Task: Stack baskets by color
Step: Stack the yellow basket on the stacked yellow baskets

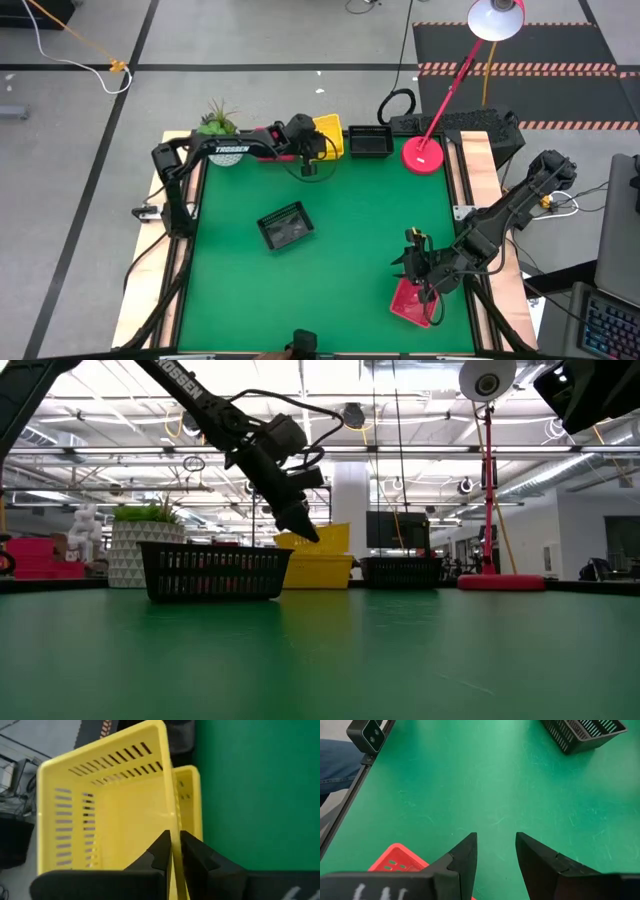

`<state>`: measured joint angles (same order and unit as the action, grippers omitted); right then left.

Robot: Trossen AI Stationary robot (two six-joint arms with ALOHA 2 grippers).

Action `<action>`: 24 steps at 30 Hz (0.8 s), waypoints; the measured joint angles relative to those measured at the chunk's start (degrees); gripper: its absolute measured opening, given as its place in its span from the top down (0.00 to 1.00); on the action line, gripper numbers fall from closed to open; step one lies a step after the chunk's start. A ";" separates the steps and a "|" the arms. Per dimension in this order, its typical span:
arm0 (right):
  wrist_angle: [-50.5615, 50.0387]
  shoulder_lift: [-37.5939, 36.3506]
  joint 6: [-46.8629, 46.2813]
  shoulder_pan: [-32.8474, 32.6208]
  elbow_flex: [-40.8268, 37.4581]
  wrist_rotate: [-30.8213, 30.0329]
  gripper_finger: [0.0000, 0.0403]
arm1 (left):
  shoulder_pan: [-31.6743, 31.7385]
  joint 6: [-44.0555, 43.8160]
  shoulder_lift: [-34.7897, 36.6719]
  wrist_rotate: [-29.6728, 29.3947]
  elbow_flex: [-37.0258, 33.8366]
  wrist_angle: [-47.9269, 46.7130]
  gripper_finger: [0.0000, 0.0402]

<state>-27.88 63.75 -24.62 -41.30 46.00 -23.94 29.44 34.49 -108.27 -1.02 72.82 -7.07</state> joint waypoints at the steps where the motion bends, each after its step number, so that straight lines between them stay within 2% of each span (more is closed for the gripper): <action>1: 0.00 0.00 0.00 0.00 0.00 0.00 0.68 | -0.04 0.05 -0.25 0.00 0.02 -0.23 0.91; 6: 0.00 0.00 0.00 0.00 0.00 0.00 0.68 | -0.20 0.34 -0.92 -0.55 -0.07 0.59 0.87; 17: 0.00 0.00 0.02 0.00 0.00 0.00 0.68 | -0.70 -0.49 -0.72 -2.17 -0.07 3.32 0.66; 24: -0.19 0.00 0.02 0.00 0.00 0.00 0.68 | -2.33 -2.33 0.95 -3.03 3.12 -2.14 0.63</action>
<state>-28.06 63.75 -24.60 -41.30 46.00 -23.94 27.11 32.15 -107.32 -4.05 75.94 -9.21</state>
